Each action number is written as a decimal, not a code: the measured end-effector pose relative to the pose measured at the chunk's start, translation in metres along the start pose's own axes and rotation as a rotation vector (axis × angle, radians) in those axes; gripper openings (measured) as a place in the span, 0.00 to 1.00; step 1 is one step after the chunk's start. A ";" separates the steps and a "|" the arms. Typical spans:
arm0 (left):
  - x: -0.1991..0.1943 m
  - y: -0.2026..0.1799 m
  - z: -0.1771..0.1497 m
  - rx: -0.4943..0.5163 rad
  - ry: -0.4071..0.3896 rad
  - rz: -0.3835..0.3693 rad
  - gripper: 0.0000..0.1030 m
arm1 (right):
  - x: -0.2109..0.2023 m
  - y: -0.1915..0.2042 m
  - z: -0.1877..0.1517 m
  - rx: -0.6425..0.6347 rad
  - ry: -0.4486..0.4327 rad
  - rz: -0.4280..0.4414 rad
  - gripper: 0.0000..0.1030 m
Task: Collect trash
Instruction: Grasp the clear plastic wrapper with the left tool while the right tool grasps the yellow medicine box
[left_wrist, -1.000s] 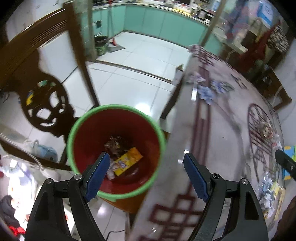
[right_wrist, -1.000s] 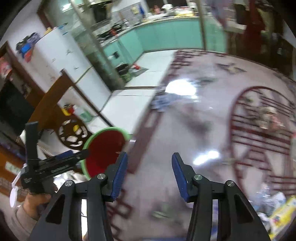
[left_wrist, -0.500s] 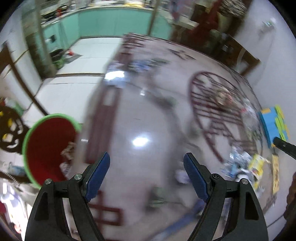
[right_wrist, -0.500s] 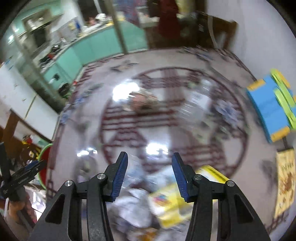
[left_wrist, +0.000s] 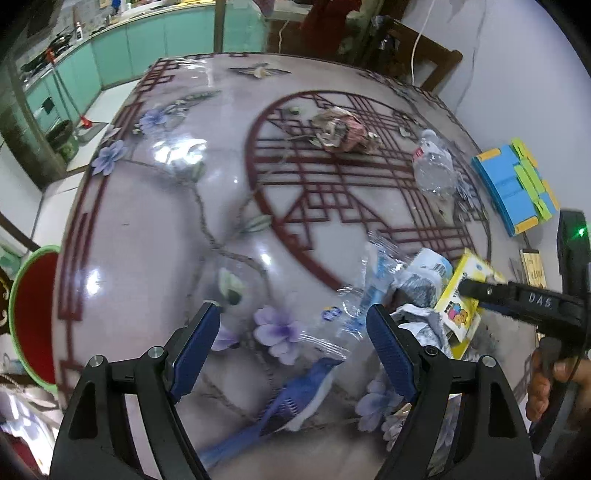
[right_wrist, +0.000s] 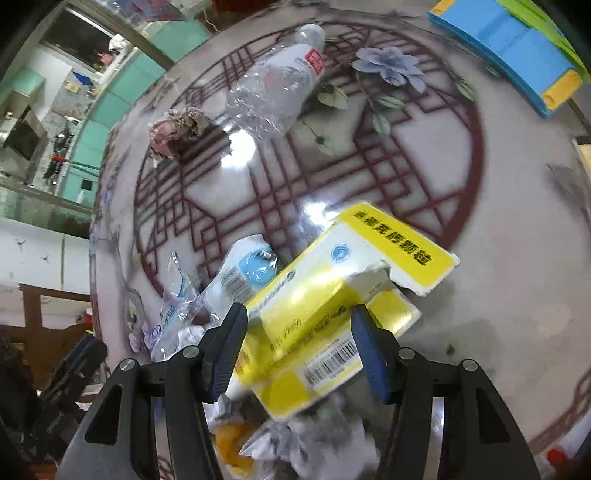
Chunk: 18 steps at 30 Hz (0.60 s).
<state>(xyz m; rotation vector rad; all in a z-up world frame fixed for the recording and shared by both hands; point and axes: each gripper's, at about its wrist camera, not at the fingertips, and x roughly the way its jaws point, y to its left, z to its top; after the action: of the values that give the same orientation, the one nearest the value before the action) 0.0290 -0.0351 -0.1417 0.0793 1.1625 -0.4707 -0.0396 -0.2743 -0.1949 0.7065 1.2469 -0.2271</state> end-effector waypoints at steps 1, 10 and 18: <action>0.003 -0.004 0.000 0.004 0.007 -0.003 0.79 | 0.000 0.000 0.001 -0.018 -0.011 0.010 0.37; 0.042 -0.044 0.008 0.054 0.083 -0.060 0.79 | -0.032 0.008 0.027 -0.148 -0.117 0.013 0.00; 0.072 -0.034 0.016 -0.042 0.141 -0.072 0.19 | -0.042 -0.014 0.025 -0.070 -0.078 0.034 0.27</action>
<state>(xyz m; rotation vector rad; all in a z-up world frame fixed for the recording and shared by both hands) 0.0518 -0.0933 -0.1931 0.0345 1.3159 -0.5100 -0.0411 -0.3098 -0.1578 0.6520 1.1620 -0.1812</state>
